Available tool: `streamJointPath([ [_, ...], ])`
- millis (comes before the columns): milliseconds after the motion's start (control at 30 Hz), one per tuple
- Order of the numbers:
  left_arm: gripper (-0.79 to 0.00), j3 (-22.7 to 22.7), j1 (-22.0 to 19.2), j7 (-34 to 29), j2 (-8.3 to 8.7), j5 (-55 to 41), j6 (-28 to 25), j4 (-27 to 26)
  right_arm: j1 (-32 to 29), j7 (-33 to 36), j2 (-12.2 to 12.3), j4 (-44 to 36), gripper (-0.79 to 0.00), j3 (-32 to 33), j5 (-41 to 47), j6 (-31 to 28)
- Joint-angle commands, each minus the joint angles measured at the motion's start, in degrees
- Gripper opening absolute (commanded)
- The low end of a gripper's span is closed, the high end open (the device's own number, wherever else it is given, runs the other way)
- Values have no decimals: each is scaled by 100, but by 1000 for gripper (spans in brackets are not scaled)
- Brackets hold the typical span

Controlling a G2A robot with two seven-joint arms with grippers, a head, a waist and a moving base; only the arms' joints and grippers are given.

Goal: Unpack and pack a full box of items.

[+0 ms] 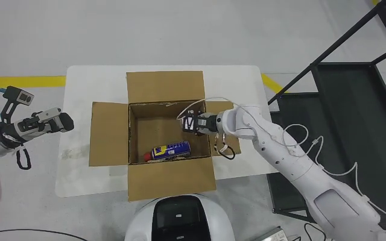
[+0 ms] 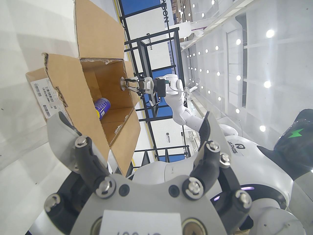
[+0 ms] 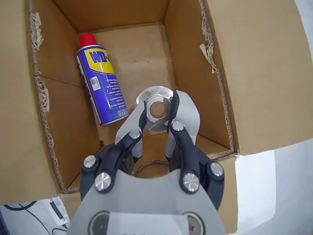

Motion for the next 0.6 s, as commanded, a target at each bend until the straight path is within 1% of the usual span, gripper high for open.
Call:
streamJointPath([
  [0,0,0,0,0,0,0,0,0,138,-26,-85,226,-785,-170,35,83],
  [33,0,0,0,0,0,0,0,0,195,-33,-122,320,-773,-244,31,114],
  [67,0,0,0,0,0,0,0,0,241,-45,-158,420,-539,-312,40,147],
  [100,0,0,0,0,0,0,0,0,282,-65,-193,510,-443,-374,56,166],
  [133,0,0,0,0,0,0,0,0,318,-77,-224,595,-406,-429,65,185],
  [167,0,0,0,0,0,0,0,0,348,-91,-253,667,-308,-480,66,193],
  [200,0,0,0,0,0,0,0,0,371,-111,-277,725,-185,-522,72,190],
  [233,0,0,0,0,0,0,0,0,386,-132,-298,774,-139,-554,76,187],
  [267,0,0,0,0,0,0,0,0,396,-157,-313,806,-99,-578,76,171],
  [333,0,0,0,0,0,0,0,0,396,-249,-327,827,-43,-572,119,109],
  [367,0,0,0,0,0,0,0,0,381,-311,-322,814,0,-540,141,72],
  [467,0,0,0,0,0,0,0,0,263,-531,-249,676,0,-295,235,-76],
  [567,0,0,0,0,0,0,0,0,-11,-835,-85,356,0,194,414,-396],
])
